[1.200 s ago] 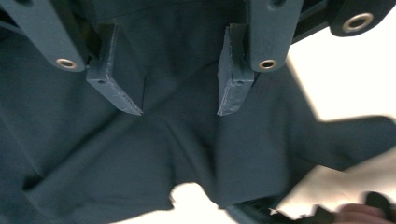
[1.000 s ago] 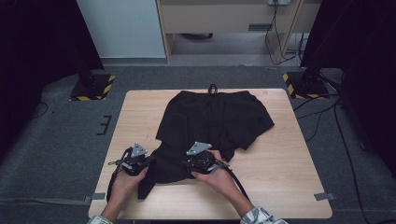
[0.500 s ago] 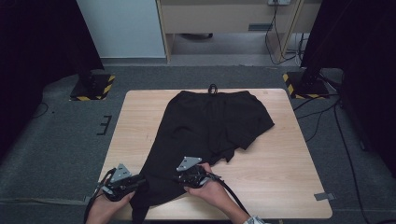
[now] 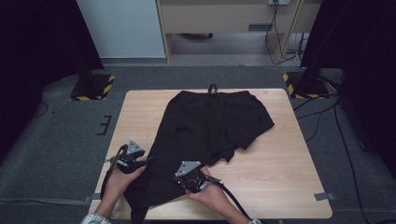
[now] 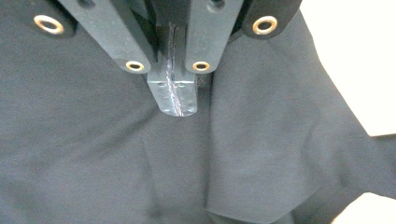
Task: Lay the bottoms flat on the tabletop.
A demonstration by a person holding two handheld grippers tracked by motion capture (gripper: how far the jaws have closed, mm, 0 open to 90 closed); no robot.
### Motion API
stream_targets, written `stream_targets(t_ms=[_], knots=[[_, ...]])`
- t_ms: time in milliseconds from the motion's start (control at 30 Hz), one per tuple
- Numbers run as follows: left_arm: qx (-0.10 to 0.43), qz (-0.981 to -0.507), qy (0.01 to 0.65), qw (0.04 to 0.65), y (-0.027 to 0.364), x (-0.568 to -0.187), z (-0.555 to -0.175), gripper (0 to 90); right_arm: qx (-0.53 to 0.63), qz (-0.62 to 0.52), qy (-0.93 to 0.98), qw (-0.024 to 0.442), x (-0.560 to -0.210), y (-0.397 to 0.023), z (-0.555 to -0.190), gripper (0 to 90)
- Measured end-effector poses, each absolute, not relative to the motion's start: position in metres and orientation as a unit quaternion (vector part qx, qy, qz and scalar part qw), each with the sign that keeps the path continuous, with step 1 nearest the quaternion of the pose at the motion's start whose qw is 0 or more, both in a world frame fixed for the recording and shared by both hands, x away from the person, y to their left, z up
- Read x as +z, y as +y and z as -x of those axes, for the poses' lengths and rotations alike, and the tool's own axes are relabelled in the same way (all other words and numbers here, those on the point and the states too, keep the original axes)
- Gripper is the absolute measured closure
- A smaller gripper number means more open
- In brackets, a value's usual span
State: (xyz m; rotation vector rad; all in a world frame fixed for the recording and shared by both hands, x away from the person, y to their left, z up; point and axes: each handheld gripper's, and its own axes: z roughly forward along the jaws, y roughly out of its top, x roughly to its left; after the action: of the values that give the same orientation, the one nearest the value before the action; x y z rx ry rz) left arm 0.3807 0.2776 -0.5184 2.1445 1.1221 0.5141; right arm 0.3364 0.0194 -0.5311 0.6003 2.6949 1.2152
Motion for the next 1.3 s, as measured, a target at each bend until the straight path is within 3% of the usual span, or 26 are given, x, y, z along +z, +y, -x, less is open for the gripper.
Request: stream_targets(t_ms=[133, 200, 267, 300, 367, 400, 500, 600, 767, 867, 967, 1067, 1100, 1200, 1300], knots=[[0.19, -0.821, 0.428, 0.326, 0.278, -0.525, -0.379, 51.1, 0.41, -0.184, 0.893, 0.037, -0.532, 0.02, -0.331, 90.0], [0.175, -0.821, 0.431, 0.33, 0.278, -0.525, -0.377, 59.6, 0.413, -0.18, 0.892, 0.04, -0.531, 0.019, -0.33, 90.0], [0.171, -0.828, 0.423, 0.325, 0.275, -0.523, -0.373, 70.1, 0.424, -0.183, 0.886, 0.041, -0.527, 0.016, -0.332, 80.5], [0.169, -0.834, 0.417, 0.319, 0.273, -0.522, -0.369, 79.2, 0.428, -0.198, 0.88, 0.059, -0.523, 0.01, -0.335, 67.3], [0.166, -0.838, 0.411, 0.317, 0.273, -0.521, -0.366, 82.1, 0.429, -0.202, 0.878, 0.07, -0.521, 0.007, -0.338, 62.4], [0.162, -0.84, 0.409, 0.316, 0.273, -0.521, -0.36, 85.3, 0.424, -0.224, 0.872, 0.096, -0.518, 0.001, -0.345, 50.9], [0.157, -0.843, 0.407, 0.314, 0.275, -0.52, -0.352, 86.2, 0.422, -0.239, 0.868, 0.107, -0.519, -0.004, -0.354, 44.5], [0.143, -0.847, 0.405, 0.313, 0.28, -0.518, -0.337, 87.5, 0.4, -0.261, 0.871, 0.116, -0.528, -0.004, -0.366, 32.5], [0.142, -0.857, 0.396, 0.297, 0.281, -0.515, -0.324, 88.0, 0.383, -0.256, 0.881, 0.108, -0.535, -0.002, -0.367, 25.0], [0.165, -0.858, 0.39, 0.289, 0.28, -0.515, -0.322, 82.6, 0.386, -0.254, 0.881, 0.106, -0.535, -0.001, -0.367, 29.1], [0.183, -0.838, 0.41, 0.311, 0.277, -0.512, -0.335, 53.1, 0.391, -0.251, 0.879, 0.105, -0.534, -0.002, -0.368, 43.8], [0.195, -0.832, 0.418, 0.309, 0.273, -0.514, -0.355, 44.9, 0.393, -0.252, 0.878, 0.103, -0.533, -0.002, -0.368, 58.2], [0.191, -0.829, 0.425, 0.309, 0.271, -0.518, -0.365, 45.1, 0.396, -0.249, 0.878, 0.103, -0.533, -0.002, -0.369, 67.3], [0.181, -0.827, 0.43, 0.315, 0.269, -0.523, -0.373, 47.2, 0.4, -0.251, 0.875, 0.103, -0.533, -0.001, -0.369, 75.4], [0.172, -0.826, 0.432, 0.318, 0.267, -0.522, -0.376, 61.2, 0.403, -0.253, 0.874, 0.098, -0.534, 0.0, -0.371, 87.7]])
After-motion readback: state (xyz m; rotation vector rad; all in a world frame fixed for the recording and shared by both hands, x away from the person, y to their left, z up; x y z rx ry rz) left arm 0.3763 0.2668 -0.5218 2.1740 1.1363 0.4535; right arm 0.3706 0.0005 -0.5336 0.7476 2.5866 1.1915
